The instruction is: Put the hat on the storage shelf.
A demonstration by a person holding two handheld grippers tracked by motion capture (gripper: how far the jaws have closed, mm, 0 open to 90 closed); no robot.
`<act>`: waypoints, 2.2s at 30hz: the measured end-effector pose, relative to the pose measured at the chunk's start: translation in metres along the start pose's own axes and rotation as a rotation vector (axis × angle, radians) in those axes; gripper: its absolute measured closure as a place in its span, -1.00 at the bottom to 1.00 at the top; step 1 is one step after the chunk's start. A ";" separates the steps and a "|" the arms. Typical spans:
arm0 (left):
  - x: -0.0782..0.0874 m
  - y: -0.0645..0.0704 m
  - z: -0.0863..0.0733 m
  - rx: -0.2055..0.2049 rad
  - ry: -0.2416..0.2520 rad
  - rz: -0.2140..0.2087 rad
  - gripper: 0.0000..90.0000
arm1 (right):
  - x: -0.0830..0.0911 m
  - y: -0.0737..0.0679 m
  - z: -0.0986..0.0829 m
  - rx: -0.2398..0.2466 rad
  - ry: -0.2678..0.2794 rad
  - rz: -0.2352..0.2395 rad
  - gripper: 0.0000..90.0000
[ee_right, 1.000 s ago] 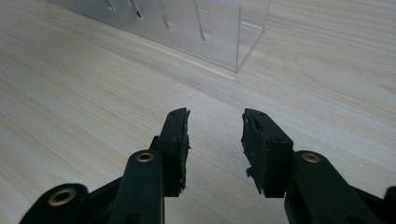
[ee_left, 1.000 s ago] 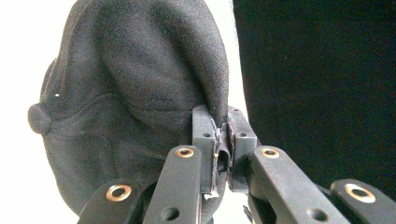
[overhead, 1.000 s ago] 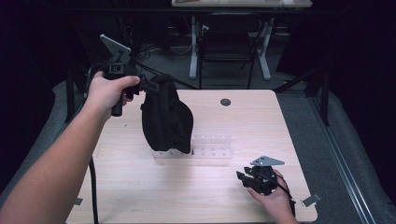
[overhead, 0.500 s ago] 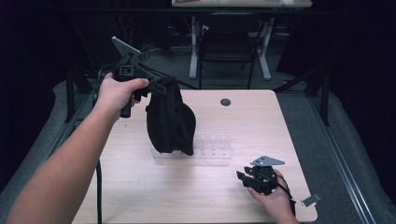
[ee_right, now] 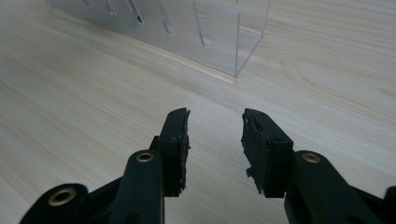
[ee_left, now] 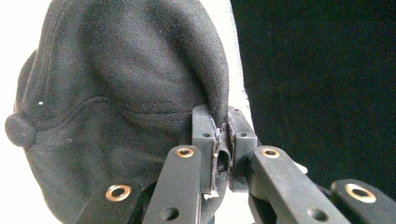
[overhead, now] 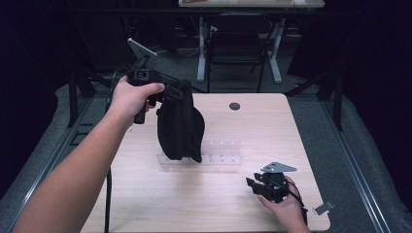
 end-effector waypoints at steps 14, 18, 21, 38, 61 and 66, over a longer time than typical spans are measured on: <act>-0.007 0.005 -0.002 -0.009 0.002 -0.025 0.88 | -0.002 -0.042 0.035 0.051 0.035 0.087 0.34; -0.008 0.005 -0.002 -0.010 0.002 -0.030 0.87 | -0.010 -0.056 0.047 0.077 0.038 0.109 0.35; -0.009 0.005 -0.002 -0.009 0.002 -0.034 0.87 | -0.016 -0.068 0.056 0.098 0.040 0.128 0.36; -0.010 0.006 -0.002 -0.014 0.003 -0.033 0.87 | -0.041 -0.115 0.085 0.181 0.004 0.199 0.47; -0.014 0.011 -0.002 -0.021 -0.001 -0.038 0.86 | -0.050 -0.133 0.098 0.204 0.021 0.166 0.73; -0.018 0.015 -0.002 -0.027 -0.006 -0.046 0.84 | -0.049 -0.132 0.096 0.223 0.019 0.151 0.77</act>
Point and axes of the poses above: each handheld gripper's, and its own axes: x roughly backward along the jaws, z roughly out of its top, y roughly to its right, the point moved 9 cm from there along -x, roughly forward along the jaws, and after that the axes turned 2 degrees about -x, right-handed, at the moved point
